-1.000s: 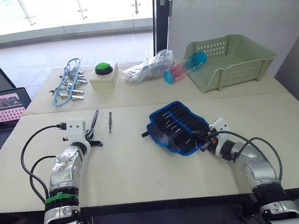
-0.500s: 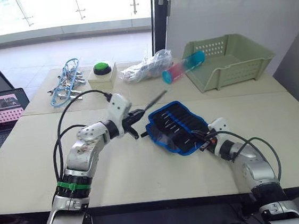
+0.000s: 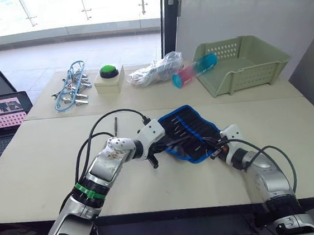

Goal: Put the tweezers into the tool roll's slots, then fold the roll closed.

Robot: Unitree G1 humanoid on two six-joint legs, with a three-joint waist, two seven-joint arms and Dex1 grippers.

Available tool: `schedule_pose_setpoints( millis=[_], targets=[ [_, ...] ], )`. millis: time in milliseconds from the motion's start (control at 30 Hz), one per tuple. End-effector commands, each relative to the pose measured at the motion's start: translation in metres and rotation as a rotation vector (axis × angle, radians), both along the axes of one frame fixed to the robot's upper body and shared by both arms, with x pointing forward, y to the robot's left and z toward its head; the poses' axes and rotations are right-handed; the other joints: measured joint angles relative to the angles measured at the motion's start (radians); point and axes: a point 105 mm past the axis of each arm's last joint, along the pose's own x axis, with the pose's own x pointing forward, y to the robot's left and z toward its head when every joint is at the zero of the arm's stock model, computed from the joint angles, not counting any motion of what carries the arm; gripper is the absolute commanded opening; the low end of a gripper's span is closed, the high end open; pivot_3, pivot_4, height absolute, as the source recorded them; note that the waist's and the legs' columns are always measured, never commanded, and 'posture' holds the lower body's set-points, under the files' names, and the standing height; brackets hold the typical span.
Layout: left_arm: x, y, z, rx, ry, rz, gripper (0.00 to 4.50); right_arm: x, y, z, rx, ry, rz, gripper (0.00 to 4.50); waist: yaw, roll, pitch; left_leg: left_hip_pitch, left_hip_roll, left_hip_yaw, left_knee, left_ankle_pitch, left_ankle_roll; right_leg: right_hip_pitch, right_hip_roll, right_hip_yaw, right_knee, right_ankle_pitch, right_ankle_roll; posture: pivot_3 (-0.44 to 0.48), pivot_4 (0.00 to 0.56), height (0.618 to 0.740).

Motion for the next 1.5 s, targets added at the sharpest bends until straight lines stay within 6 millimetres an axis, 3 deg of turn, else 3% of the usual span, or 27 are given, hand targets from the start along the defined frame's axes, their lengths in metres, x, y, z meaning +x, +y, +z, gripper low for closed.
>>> schedule_pose_setpoints(
  millis=[33, 600, 833, 1000, 1167, 1500],
  targets=[
    [0.001, -0.01, 0.009, -0.001, -0.031, -0.028, 0.03, -0.004, -0.007, -0.018, -0.019, 0.072, -0.029, 0.0, 0.0, 0.0, 0.0, 0.0, 0.0, 0.0, 0.0, 0.0, 0.0, 0.0, 0.0, 0.0, 0.0, 0.0, 0.0, 0.0, 0.15, 0.74],
    [0.013, -0.034, 0.007, -0.007, -0.038, -0.015, 0.03, -0.003, -0.006, -0.017, -0.016, 0.068, -0.033, 0.0, 0.0, 0.0, 0.0, 0.0, 0.0, 0.002, 0.001, 0.0, 0.0, 0.0, 0.0, 0.0, 0.0, 0.0, 0.0, 0.0, 0.15, 0.74],
    [0.014, -0.064, -0.016, -0.069, 0.009, -0.04, 0.03, -0.002, -0.004, -0.018, -0.014, 0.068, -0.032, 0.0, 0.003, 0.0, 0.0, 0.0, -0.001, 0.002, 0.002, 0.0, 0.0, 0.001, 0.0, 0.0, 0.0, 0.0, 0.0, 0.0, 0.15, 0.74],
    [0.022, -0.078, -0.013, -0.091, -0.057, -0.052, 0.03, -0.002, -0.004, -0.017, -0.014, 0.065, -0.032, 0.0, 0.003, 0.0, 0.0, -0.001, -0.001, 0.004, 0.002, 0.0, 0.0, 0.001, -0.001, -0.001, 0.0, 0.0, 0.0, 0.0, 0.15, 0.74],
    [0.024, -0.105, -0.008, -0.138, -0.066, -0.096, 0.03, -0.001, -0.003, -0.016, -0.013, 0.062, -0.032, 0.0, 0.006, 0.0, 0.0, -0.001, -0.002, 0.004, 0.002, 0.0, 0.0, 0.001, -0.001, -0.001, 0.0, 0.0, 0.001, 0.0, 0.15, 0.74],
    [0.031, -0.11, -0.008, -0.157, -0.062, -0.075, 0.03, -0.002, -0.003, -0.016, -0.012, 0.064, -0.035, 0.0, 0.007, 0.0, 0.0, -0.001, -0.003, 0.004, 0.002, 0.0, 0.0, 0.001, -0.001, -0.001, 0.0, 0.0, 0.001, 0.0, 0.15, 0.74]
  ],
)
